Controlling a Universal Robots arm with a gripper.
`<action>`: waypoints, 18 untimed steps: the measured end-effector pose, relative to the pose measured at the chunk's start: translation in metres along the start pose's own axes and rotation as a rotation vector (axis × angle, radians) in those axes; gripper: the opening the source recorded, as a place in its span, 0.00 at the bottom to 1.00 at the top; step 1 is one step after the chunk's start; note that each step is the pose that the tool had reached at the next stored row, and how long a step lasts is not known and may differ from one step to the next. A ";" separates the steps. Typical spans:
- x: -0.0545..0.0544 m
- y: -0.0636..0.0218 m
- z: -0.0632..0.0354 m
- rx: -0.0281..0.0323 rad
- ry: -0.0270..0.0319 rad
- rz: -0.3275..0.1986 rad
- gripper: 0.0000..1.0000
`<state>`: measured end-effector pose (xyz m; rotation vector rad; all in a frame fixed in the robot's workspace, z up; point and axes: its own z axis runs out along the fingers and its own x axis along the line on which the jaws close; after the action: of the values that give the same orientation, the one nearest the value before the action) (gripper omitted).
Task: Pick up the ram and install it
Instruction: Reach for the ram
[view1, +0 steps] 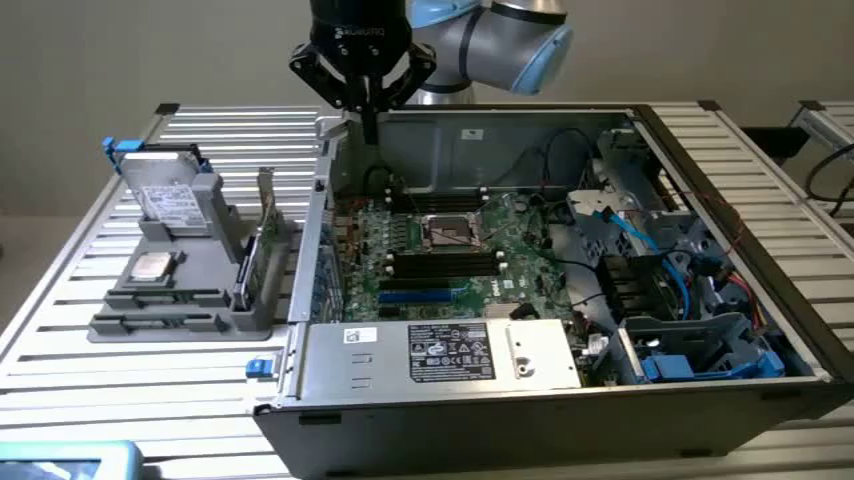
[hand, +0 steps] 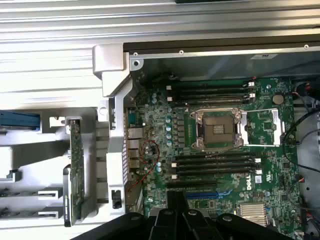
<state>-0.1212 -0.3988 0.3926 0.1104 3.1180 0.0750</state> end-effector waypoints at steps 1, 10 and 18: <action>0.000 0.0000 0.0000 -0.0001 -0.0001 0.000 0.11; 0.000 0.0000 0.0000 0.0000 0.0000 0.000 0.11; 0.008 -0.0051 0.0007 0.0001 0.0000 0.000 0.11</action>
<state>-0.1294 -0.4033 0.3915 0.1104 3.1180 0.0749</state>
